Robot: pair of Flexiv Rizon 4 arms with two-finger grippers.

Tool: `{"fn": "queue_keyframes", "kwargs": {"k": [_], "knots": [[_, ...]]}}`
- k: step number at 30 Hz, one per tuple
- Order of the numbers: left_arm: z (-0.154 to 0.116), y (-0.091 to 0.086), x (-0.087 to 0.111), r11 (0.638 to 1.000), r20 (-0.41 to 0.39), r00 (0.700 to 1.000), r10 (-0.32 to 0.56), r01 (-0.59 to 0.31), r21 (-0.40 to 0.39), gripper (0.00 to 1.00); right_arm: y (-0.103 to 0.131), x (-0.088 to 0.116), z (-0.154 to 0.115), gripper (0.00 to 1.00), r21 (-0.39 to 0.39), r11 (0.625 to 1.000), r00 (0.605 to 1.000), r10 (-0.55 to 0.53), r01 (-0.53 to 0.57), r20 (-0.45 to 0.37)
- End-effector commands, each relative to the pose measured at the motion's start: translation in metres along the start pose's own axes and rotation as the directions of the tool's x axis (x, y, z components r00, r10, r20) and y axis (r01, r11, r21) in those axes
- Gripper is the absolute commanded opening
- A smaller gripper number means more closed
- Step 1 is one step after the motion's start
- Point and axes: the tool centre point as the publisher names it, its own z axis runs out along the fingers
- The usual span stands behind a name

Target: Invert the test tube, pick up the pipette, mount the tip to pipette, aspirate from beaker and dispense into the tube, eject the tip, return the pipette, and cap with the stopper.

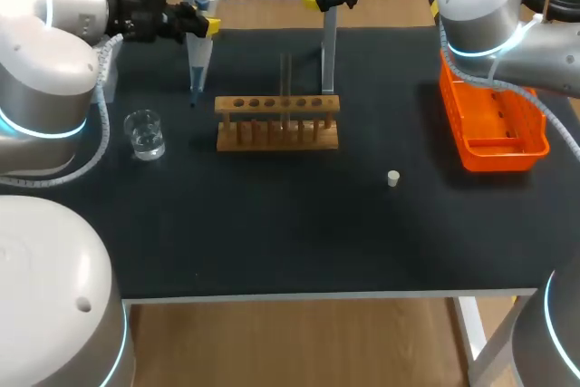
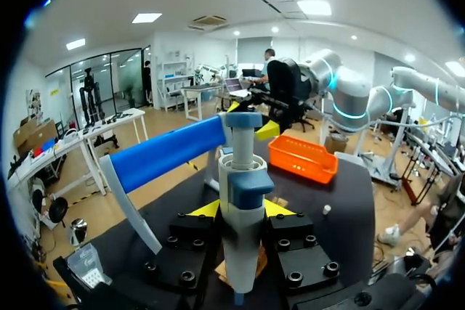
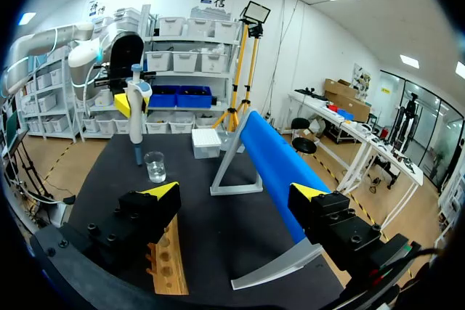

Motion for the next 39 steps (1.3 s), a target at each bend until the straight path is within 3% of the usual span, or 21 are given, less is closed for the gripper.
{"fn": "queue_keyframes", "kwargs": {"k": [1,8,14,39], "knots": [[0.011,-0.001,-0.017,1.0,0.024,1.0,-0.007,0.008,-0.029,0.0,0.001,0.0,0.0,1.0,0.003,1.0,1.0,0.0,0.0,-0.001],[0.021,-0.004,-0.041,0.994,0.125,0.992,-0.033,0.045,-0.096,0.0,0.001,0.0,0.0,1.0,0.003,1.0,1.0,0.0,0.0,-0.001],[0.034,-0.006,-0.06,0.987,0.247,0.966,-0.073,0.106,-0.123,0.0,0.001,0.0,0.0,1.0,0.003,1.0,1.0,0.0,0.0,-0.001],[0.061,-0.016,-0.132,0.969,0.444,0.888,-0.121,0.203,-0.141,0.0,0.001,0.0,0.0,1.0,0.003,1.0,1.0,0.0,0.0,-0.001]]}}
